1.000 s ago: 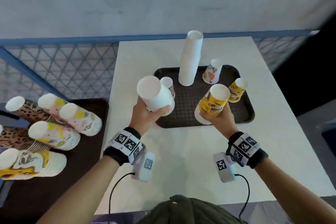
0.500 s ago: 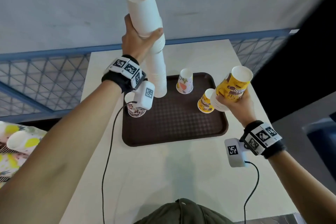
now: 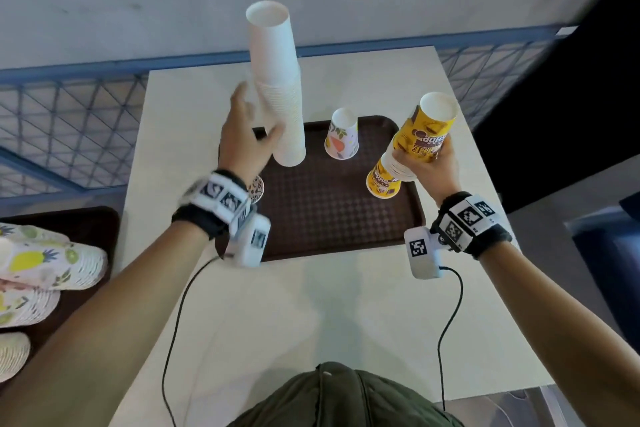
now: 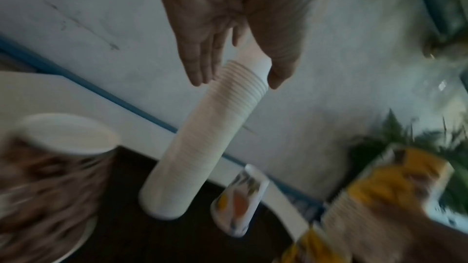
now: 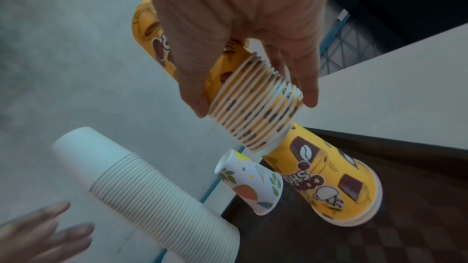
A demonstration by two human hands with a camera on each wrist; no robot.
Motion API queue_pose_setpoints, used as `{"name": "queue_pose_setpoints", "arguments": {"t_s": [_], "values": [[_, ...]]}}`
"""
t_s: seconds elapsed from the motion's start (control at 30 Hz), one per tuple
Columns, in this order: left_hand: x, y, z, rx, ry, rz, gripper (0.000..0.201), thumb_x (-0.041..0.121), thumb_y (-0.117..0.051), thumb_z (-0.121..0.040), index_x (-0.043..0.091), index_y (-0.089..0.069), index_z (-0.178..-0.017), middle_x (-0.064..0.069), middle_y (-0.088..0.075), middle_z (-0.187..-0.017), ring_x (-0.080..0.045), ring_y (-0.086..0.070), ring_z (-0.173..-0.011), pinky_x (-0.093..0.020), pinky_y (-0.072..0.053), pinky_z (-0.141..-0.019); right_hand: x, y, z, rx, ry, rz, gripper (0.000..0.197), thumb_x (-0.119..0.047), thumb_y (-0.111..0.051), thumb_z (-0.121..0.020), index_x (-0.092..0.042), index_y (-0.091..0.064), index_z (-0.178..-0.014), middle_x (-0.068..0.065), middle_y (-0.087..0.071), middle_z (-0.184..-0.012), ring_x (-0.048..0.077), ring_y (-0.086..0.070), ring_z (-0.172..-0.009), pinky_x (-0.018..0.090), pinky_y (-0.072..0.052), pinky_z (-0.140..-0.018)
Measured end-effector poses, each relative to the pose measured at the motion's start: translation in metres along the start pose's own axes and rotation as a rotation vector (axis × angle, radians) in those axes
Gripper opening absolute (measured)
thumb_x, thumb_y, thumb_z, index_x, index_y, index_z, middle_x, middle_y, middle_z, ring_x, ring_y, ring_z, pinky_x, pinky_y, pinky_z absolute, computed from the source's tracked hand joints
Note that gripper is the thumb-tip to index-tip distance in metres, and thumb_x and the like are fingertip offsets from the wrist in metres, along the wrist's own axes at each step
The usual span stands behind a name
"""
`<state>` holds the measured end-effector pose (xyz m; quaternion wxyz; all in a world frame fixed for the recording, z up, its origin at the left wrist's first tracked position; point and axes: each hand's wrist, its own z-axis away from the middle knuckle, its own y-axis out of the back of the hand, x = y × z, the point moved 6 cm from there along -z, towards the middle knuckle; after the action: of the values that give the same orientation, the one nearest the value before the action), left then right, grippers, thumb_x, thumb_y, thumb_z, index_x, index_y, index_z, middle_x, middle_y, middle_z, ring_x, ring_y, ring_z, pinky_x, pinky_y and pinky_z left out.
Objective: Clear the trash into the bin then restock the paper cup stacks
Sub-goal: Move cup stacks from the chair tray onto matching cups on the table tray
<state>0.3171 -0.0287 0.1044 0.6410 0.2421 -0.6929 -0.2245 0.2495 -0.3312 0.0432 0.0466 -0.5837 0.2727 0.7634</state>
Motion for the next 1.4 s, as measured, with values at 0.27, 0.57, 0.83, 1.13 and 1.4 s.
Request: {"name": "queue_pose_setpoints", "arguments": {"t_s": [0.27,0.57,0.83,1.13,1.4], "values": [[-0.145,-0.029,0.192,-0.467,-0.096,-0.45,0.061,0.048,-0.039,-0.075,0.019,-0.045,-0.128,-0.012,-0.048,-0.135,-0.021,-0.048,-0.121,-0.039,-0.053,-0.089,0.013,-0.013,-0.009,0.019,-0.017,0.047,0.065,-0.032,-0.08,-0.064,-0.017,-0.047,-0.118,0.002,-0.065,-0.115,0.021,-0.062,-0.103,0.04,-0.049,-0.095],[-0.25,0.004,0.303,-0.612,0.141,-0.712,0.083,0.079,-0.013,-0.074,0.033,-0.025,-0.143,-0.016,-0.026,-0.152,-0.032,-0.026,-0.137,-0.055,-0.042,-0.096,0.033,-0.027,-0.007,-0.004,-0.093,0.153,0.088,-0.025,-0.079,-0.068,-0.015,-0.027,-0.138,0.011,-0.053,-0.133,0.029,-0.052,-0.12,0.036,-0.041,-0.097],[-0.247,0.01,0.307,-0.622,0.164,-0.737,0.083,0.071,-0.036,-0.071,0.03,-0.026,-0.142,-0.017,-0.034,-0.148,-0.027,-0.022,-0.133,-0.057,-0.045,-0.091,0.07,-0.036,0.054,0.138,-0.219,0.118,0.09,-0.015,-0.074,-0.073,-0.007,-0.017,-0.143,0.022,-0.04,-0.136,0.03,-0.051,-0.115,0.039,-0.038,-0.103],[-0.247,0.039,0.324,-0.695,0.001,-0.704,0.067,0.056,-0.043,-0.064,0.027,-0.047,-0.125,-0.006,-0.062,-0.127,-0.016,-0.064,-0.11,-0.026,-0.055,-0.079,0.033,-0.177,0.152,-0.44,0.097,0.375,0.02,-0.015,-0.065,-0.082,-0.009,-0.062,-0.102,0.002,-0.062,-0.078,0.011,-0.058,-0.067,0.011,-0.045,-0.071],[-0.288,0.177,0.343,-0.13,0.34,-0.247,0.068,0.054,-0.025,-0.074,0.011,-0.061,-0.113,-0.007,-0.061,-0.116,-0.024,-0.061,-0.103,-0.031,-0.048,-0.087,-0.015,-0.35,0.275,-0.844,0.332,0.294,0.02,-0.014,-0.071,-0.077,-0.011,-0.063,-0.096,-0.001,-0.06,-0.072,-0.009,-0.055,-0.054,0.004,-0.043,-0.058]]}}
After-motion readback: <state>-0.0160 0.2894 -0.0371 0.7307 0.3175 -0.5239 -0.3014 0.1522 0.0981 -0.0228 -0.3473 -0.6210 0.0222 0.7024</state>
